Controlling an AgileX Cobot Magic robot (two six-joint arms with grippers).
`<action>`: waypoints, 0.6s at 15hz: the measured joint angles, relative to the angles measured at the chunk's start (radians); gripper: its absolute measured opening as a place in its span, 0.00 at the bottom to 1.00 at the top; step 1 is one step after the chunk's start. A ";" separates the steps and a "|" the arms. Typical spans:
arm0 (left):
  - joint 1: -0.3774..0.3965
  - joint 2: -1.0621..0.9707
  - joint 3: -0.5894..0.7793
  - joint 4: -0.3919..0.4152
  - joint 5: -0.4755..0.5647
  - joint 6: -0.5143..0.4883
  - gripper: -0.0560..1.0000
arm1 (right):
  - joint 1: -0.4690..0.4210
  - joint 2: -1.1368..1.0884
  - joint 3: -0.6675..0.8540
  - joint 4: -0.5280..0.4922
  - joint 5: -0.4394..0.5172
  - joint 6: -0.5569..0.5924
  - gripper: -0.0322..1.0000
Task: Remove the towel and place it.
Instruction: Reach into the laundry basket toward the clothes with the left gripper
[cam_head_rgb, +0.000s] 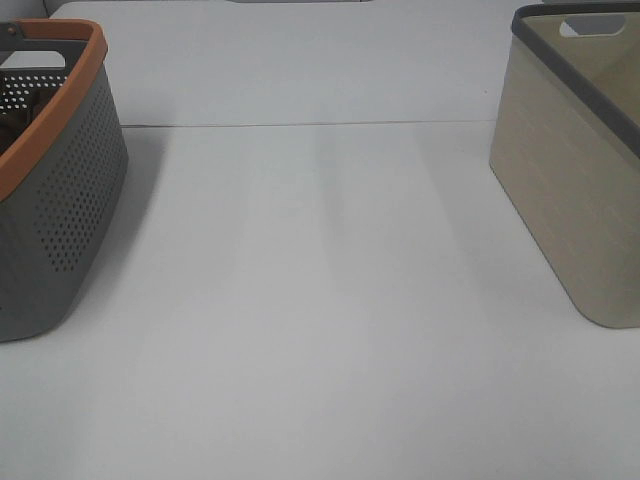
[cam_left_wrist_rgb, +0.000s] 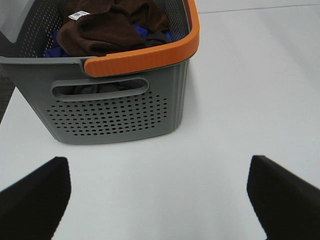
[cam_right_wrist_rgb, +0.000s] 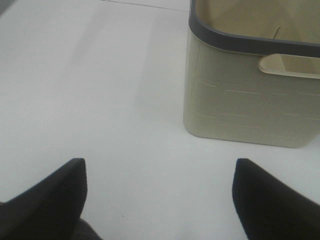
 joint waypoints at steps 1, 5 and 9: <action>0.000 0.000 0.000 0.000 0.000 0.000 0.91 | 0.000 0.000 0.000 0.000 0.000 0.000 0.77; 0.000 0.000 0.000 0.000 0.000 0.000 0.91 | 0.000 0.000 0.000 0.000 0.000 0.000 0.77; 0.000 0.000 0.000 0.000 0.000 0.000 0.91 | 0.000 0.000 0.000 0.000 0.000 0.000 0.77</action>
